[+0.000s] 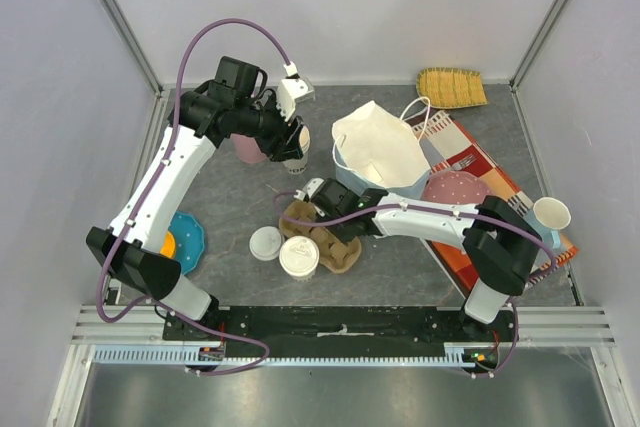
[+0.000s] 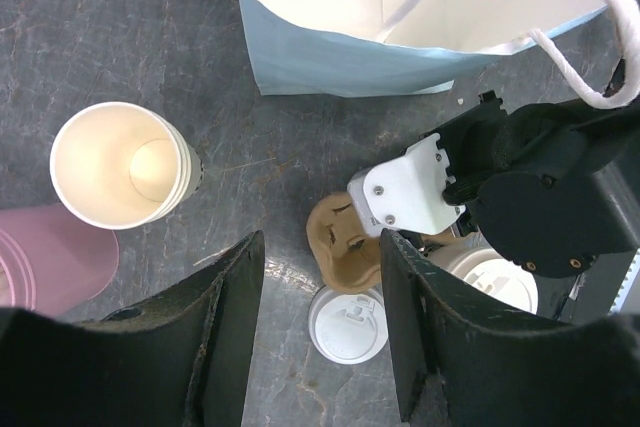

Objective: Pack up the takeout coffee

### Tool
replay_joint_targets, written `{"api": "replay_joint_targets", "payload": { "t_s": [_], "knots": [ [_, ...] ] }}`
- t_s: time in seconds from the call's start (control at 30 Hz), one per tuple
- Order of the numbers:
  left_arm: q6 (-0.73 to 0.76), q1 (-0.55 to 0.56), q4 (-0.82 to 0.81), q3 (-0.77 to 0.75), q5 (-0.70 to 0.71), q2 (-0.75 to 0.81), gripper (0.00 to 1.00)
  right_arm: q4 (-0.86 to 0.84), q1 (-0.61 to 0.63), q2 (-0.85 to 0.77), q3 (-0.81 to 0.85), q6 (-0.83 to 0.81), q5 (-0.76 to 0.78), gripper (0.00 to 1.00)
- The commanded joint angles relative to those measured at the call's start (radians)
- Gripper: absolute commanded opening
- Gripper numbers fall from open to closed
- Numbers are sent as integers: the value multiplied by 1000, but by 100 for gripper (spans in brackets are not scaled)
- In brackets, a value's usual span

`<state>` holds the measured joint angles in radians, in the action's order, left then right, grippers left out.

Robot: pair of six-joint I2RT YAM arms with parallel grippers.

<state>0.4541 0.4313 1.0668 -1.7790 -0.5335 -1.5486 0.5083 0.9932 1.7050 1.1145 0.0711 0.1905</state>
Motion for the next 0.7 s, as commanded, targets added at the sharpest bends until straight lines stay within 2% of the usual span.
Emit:
{"api": "replay_joint_targets", "payload": {
  "t_s": [0.0,0.3,0.43,0.67],
  "knots": [
    [8,-3,-13,6,-28,30,57,76,7,-24,68,-22,33,17],
    [12,-3,-13,10,-26,25,57,231,36,-91,116,30,89,2],
    [17,-3,-10,4,-25,21,57,276,56,-151,133,45,112,0],
    [14,-3,-8,-14,-36,9,57,358,102,-264,134,16,58,0]
  ]
}}
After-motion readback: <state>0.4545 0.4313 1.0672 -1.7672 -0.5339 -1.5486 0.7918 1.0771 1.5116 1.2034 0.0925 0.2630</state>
